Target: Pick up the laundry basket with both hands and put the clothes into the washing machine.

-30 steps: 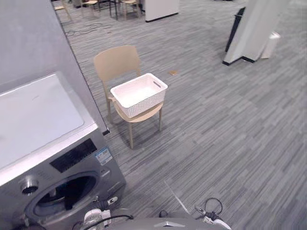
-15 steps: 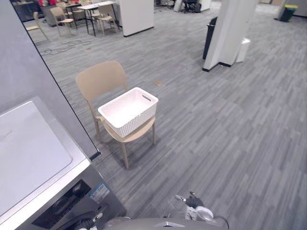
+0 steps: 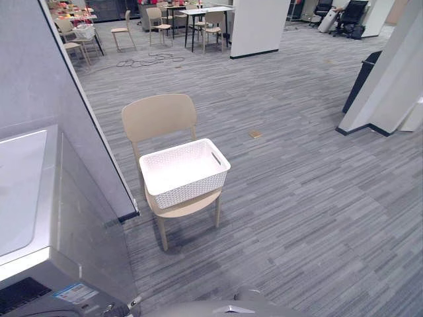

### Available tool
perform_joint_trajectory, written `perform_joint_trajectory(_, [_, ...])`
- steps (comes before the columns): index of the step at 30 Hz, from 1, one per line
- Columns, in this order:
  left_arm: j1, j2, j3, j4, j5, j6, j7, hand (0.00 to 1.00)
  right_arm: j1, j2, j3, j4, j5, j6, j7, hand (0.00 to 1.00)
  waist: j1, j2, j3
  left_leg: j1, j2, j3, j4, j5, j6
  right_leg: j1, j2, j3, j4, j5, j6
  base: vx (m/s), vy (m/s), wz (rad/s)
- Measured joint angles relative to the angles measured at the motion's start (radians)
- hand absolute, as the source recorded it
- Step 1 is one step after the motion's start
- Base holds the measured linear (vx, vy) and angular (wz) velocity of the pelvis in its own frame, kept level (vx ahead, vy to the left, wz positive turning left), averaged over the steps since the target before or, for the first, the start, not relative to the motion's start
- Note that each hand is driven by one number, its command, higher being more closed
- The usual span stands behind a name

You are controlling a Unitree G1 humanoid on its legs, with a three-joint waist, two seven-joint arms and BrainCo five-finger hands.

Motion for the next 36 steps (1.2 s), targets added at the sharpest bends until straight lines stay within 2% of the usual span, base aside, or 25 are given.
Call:
perform_joint_trajectory(2, [-0.004, -0.008, 0.047, -0.003, -0.023, -0.001, -0.002, 0.00, 0.003, -0.001, 0.001, 0.000, 0.001, 0.001, 0.000, 0.00, -0.003, 0.003, 0.000, -0.123, 0.045, 0.033, 0.207, 0.152, 0.046, 0.069, 0.030, -0.068, -0.051, -0.004, -0.044, 0.05, -0.364, 0.57])
perform_joint_trajectory(4, [0.001, 0.000, 0.051, -0.002, -0.030, -0.001, -0.005, 0.00, -0.001, 0.000, -0.007, -0.002, 0.017, -0.004, 0.000, 0.00, 0.006, 0.002, 0.000, -0.190, 0.109, 0.124, 0.297, 0.267, 0.073, 0.122, 0.055, -0.110, -0.104, 0.010, -0.078, 0.04, -0.293, 0.39])
perform_joint_trajectory(5, [0.009, 0.006, 0.047, -0.001, -0.032, 0.001, -0.007, 0.00, -0.003, -0.002, -0.017, -0.004, 0.043, -0.011, -0.001, 0.00, 0.007, 0.004, 0.002, -0.223, 0.142, 0.201, 0.310, 0.275, 0.080, 0.149, 0.059, -0.153, -0.138, 0.022, -0.097, 0.05, -0.256, 0.56])
perform_joint_trajectory(6, [0.008, 0.008, 0.045, -0.001, -0.035, 0.001, -0.008, 0.00, -0.001, -0.003, -0.020, -0.004, 0.049, -0.013, -0.003, 0.00, 0.003, 0.005, 0.002, -0.240, 0.153, 0.242, 0.312, 0.263, 0.082, 0.166, 0.056, -0.180, -0.163, 0.028, -0.103, 0.05, -0.196, 1.04])
perform_joint_trajectory(7, [0.007, 0.011, 0.038, -0.002, -0.037, 0.002, -0.008, 0.00, 0.003, 0.001, -0.029, -0.004, 0.057, -0.013, -0.005, 0.00, -0.001, 0.005, 0.002, -0.273, 0.148, 0.310, 0.330, 0.179, 0.067, 0.201, 0.041, -0.240, -0.213, 0.042, -0.108, 0.05, -0.112, 1.11])
perform_joint_trajectory(8, [0.003, 0.011, 0.035, -0.002, -0.037, 0.002, -0.008, 0.00, 0.004, 0.005, -0.037, -0.005, 0.058, -0.013, -0.005, 0.00, -0.001, 0.005, 0.002, -0.285, 0.130, 0.345, 0.331, 0.131, 0.053, 0.219, 0.036, -0.268, -0.239, 0.051, -0.110, 0.05, -0.086, 1.51])
perform_joint_trajectory(9, [-0.001, 0.006, 0.003, 0.002, -0.036, 0.000, -0.007, 0.00, -0.005, 0.011, -0.078, -0.005, 0.058, -0.013, -0.005, 0.00, 0.005, 0.008, 0.004, -0.292, 0.046, 0.412, 0.271, 0.049, 0.025, 0.238, 0.026, -0.303, -0.285, 0.067, -0.110, 0.03, -0.029, 1.14])
perform_joint_trajectory(10, [0.001, 0.006, -0.007, 0.008, -0.036, 0.000, -0.007, 0.00, -0.013, 0.013, -0.096, -0.004, 0.058, -0.013, -0.004, 0.00, 0.009, 0.012, 0.004, -0.282, 0.010, 0.434, 0.219, 0.020, 0.025, 0.241, 0.025, -0.313, -0.299, 0.071, -0.108, 0.02, 0.001, 1.22])
perform_joint_trajectory(11, [0.004, 0.013, -0.025, 0.025, -0.038, 0.001, -0.009, 0.00, -0.028, 0.022, -0.121, -0.005, 0.058, -0.018, -0.004, 0.00, 0.008, 0.016, 0.005, -0.243, -0.034, 0.485, 0.059, -0.009, 0.042, 0.239, 0.026, -0.324, -0.318, 0.077, -0.100, 0.00, 0.020, 0.90])
perform_joint_trajectory(12, [-0.003, 0.031, -0.031, 0.034, -0.035, 0.003, -0.016, 0.00, -0.041, 0.038, -0.134, -0.002, 0.058, -0.020, -0.004, 0.00, 0.011, 0.010, 0.011, -0.203, -0.077, 0.492, -0.066, 0.019, 0.053, 0.239, 0.006, -0.316, -0.340, 0.101, -0.090, 0.00, 0.014, 0.84])
perform_joint_trajectory(13, [0.001, 0.032, -0.027, 0.031, -0.033, 0.003, -0.019, 0.00, -0.042, 0.045, -0.130, -0.010, 0.058, -0.023, -0.004, 0.00, 0.011, -0.005, 0.010, -0.199, -0.095, 0.489, -0.106, 0.046, 0.075, 0.243, 0.005, -0.314, -0.367, 0.134, -0.083, 0.02, 0.001, 0.57])
perform_joint_trajectory(15, [-0.004, 0.006, 0.017, 0.032, -0.027, 0.002, -0.022, 0.00, -0.078, 0.049, -0.076, -0.019, 0.058, -0.025, -0.005, 0.00, 0.032, 0.018, 0.027, -0.209, -0.113, 0.479, -0.119, 0.056, 0.092, 0.278, 0.002, -0.317, -0.454, 0.189, -0.073, 0.05, 0.103, 0.09])
perform_joint_trajectory(18, [-0.002, -0.007, 0.049, 0.034, -0.029, 0.003, -0.021, 0.00, -0.095, 0.050, -0.045, -0.044, 0.056, -0.025, -0.004, 0.00, 0.033, 0.023, 0.034, -0.194, -0.135, 0.492, -0.130, 0.046, 0.106, 0.285, -0.022, -0.315, -0.447, 0.192, -0.062, 0.04, 0.129, -0.01])
perform_joint_trajectory(21, [0.001, 0.003, 0.052, 0.032, -0.042, 0.003, -0.021, 0.00, -0.090, 0.061, -0.021, -0.060, 0.058, -0.033, -0.001, 0.00, 0.040, -0.015, 0.034, -0.140, -0.192, 0.508, -0.185, 0.035, 0.114, 0.214, -0.090, -0.280, -0.253, 0.107, -0.045, 0.07, 0.101, -0.15])
perform_joint_trajectory(22, [-0.010, 0.020, 0.050, 0.036, -0.049, 0.005, -0.020, 0.00, -0.073, 0.068, -0.004, -0.087, 0.059, -0.033, 0.001, 0.00, 0.033, -0.024, 0.037, -0.115, -0.223, 0.503, -0.201, 0.032, 0.118, 0.138, -0.136, -0.249, -0.060, 0.071, -0.042, 0.10, -0.003, 0.22])
perform_joint_trajectory(23, [-0.015, 0.028, 0.047, 0.039, -0.050, 0.005, -0.020, 0.00, -0.056, 0.070, 0.002, -0.095, 0.059, -0.034, 0.005, 0.00, 0.027, -0.047, 0.041, -0.096, -0.233, 0.492, -0.200, 0.026, 0.122, 0.071, -0.153, -0.204, 0.121, 0.082, -0.053, 0.12, -0.029, 0.39])
perform_joint_trajectory(24, [-0.017, 0.034, 0.045, 0.039, -0.051, 0.005, -0.019, 0.00, -0.042, 0.074, -0.002, -0.104, 0.069, -0.034, 0.007, 0.00, 0.020, -0.046, 0.044, -0.080, -0.237, 0.473, -0.198, 0.021, 0.123, 0.035, -0.159, -0.176, 0.243, 0.114, -0.075, 0.17, -0.085, 0.62])
perform_joint_trajectory(25, [-0.021, 0.047, 0.031, 0.038, -0.055, 0.007, -0.021, 0.00, -0.012, 0.081, -0.007, -0.127, 0.079, -0.037, 0.007, 0.00, 0.010, -0.070, 0.038, -0.057, -0.244, 0.438, -0.194, 0.014, 0.121, 0.008, -0.156, -0.151, 0.335, 0.186, -0.100, 0.22, -0.120, 0.79])
perform_joint_trajectory(28, [-0.043, 0.059, -0.004, 0.030, -0.058, 0.008, -0.021, 0.00, 0.040, 0.084, -0.013, -0.124, 0.087, -0.045, 0.006, 0.00, 0.007, -0.082, 0.037, -0.022, -0.225, 0.354, -0.204, 0.013, 0.104, -0.025, -0.121, -0.102, 0.461, 0.299, -0.059, 0.24, -0.169, 0.71])
perform_joint_trajectory(30, [-0.059, 0.060, -0.012, 0.025, -0.058, 0.007, -0.020, 0.00, 0.059, 0.097, -0.051, -0.118, 0.091, -0.045, 0.005, 0.00, 0.003, -0.072, 0.037, -0.014, -0.200, 0.318, -0.211, 0.024, 0.090, -0.030, -0.094, -0.087, 0.470, 0.144, -0.077, 0.25, -0.233, 0.59])
perform_joint_trajectory(31, [-0.072, 0.060, -0.034, 0.026, -0.058, 0.004, -0.020, 0.00, 0.064, 0.098, -0.059, -0.103, 0.100, -0.045, 0.004, 0.00, 0.003, -0.064, 0.040, -0.009, -0.176, 0.296, -0.223, 0.029, 0.081, -0.039, -0.093, -0.097, 0.407, 0.050, -0.077, 0.16, -0.216, 0.44])
perform_joint_trajectory(32, [-0.083, 0.056, -0.043, 0.031, -0.058, 0.002, -0.021, 0.00, 0.064, 0.094, -0.061, -0.085, 0.101, -0.045, 0.001, 0.00, 0.002, -0.055, 0.045, 0.002, -0.151, 0.280, -0.239, 0.034, 0.072, -0.037, -0.091, -0.106, 0.318, 0.016, -0.079, 0.20, -0.302, 0.51])
perform_joint_trajectory(34, [-0.095, 0.048, -0.058, 0.035, -0.057, 0.001, -0.022, 0.00, 0.073, 0.101, -0.077, -0.077, 0.121, -0.044, 0.000, 0.00, -0.003, -0.053, 0.047, 0.022, -0.106, 0.256, -0.261, 0.029, 0.040, 0.007, -0.093, -0.098, 0.055, 0.030, -0.072, 0.24, -0.411, 0.48])
perform_joint_trajectory(35, [-0.098, 0.050, -0.051, 0.036, -0.052, -0.004, -0.025, 0.00, 0.086, 0.117, -0.076, -0.065, 0.127, -0.044, -0.001, 0.00, -0.009, -0.089, 0.051, 0.048, -0.097, 0.231, -0.265, 0.002, -0.011, 0.069, -0.113, -0.073, -0.173, 0.153, 0.013, 0.23, -0.439, 0.41])
perform_joint_trajectory(36, [-0.104, 0.042, -0.044, 0.050, -0.043, -0.006, -0.024, 0.00, 0.084, 0.106, -0.086, -0.043, 0.135, -0.044, 0.000, 0.00, -0.009, -0.077, 0.055, 0.062, -0.064, 0.221, -0.264, -0.009, -0.027, 0.088, -0.088, -0.101, -0.155, 0.142, 0.014, 0.24, -0.512, 0.40])
